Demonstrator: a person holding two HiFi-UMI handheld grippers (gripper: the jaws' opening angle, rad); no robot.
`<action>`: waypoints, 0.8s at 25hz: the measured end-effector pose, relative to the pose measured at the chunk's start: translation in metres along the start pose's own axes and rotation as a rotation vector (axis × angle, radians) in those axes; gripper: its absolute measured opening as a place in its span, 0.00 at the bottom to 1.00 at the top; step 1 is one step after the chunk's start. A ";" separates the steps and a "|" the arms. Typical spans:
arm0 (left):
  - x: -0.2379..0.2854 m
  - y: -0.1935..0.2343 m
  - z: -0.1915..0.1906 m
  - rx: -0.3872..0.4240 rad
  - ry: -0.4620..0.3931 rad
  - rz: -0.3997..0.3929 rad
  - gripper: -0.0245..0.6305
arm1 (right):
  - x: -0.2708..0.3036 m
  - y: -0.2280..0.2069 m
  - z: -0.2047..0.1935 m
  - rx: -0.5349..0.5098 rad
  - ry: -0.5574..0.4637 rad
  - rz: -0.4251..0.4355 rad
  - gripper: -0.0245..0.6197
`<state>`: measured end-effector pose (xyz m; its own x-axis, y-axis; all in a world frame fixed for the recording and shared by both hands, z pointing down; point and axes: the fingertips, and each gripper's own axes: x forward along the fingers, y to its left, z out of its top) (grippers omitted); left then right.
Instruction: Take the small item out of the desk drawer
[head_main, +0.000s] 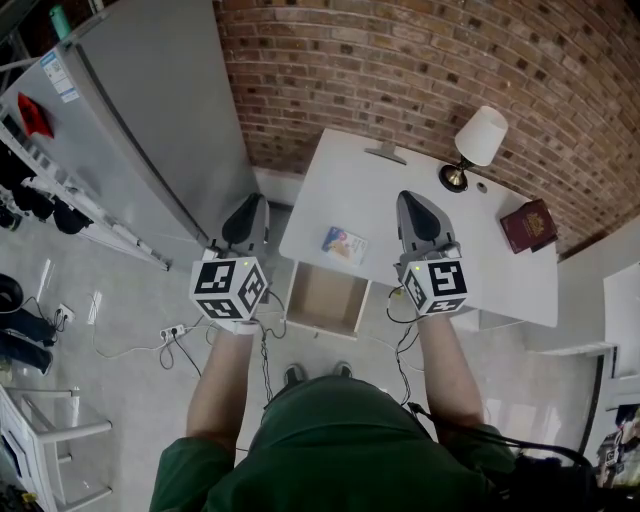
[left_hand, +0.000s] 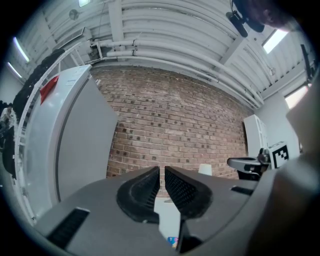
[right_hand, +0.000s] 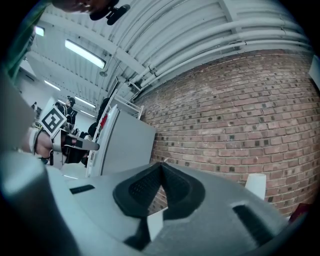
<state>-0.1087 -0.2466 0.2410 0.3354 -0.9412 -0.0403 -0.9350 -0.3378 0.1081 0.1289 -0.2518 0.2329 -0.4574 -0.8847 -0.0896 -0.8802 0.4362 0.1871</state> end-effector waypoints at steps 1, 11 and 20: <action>0.001 -0.001 -0.001 0.001 0.001 0.002 0.08 | 0.000 -0.001 -0.001 0.000 -0.001 0.002 0.04; 0.013 -0.014 -0.005 0.010 0.011 0.012 0.08 | 0.001 -0.019 -0.009 0.011 0.002 0.012 0.04; 0.028 -0.031 -0.010 0.028 0.023 0.018 0.08 | 0.003 -0.038 -0.018 0.018 0.003 0.027 0.04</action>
<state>-0.0692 -0.2621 0.2468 0.3212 -0.9469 -0.0156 -0.9435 -0.3214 0.0812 0.1637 -0.2742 0.2435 -0.4803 -0.8733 -0.0819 -0.8699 0.4624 0.1716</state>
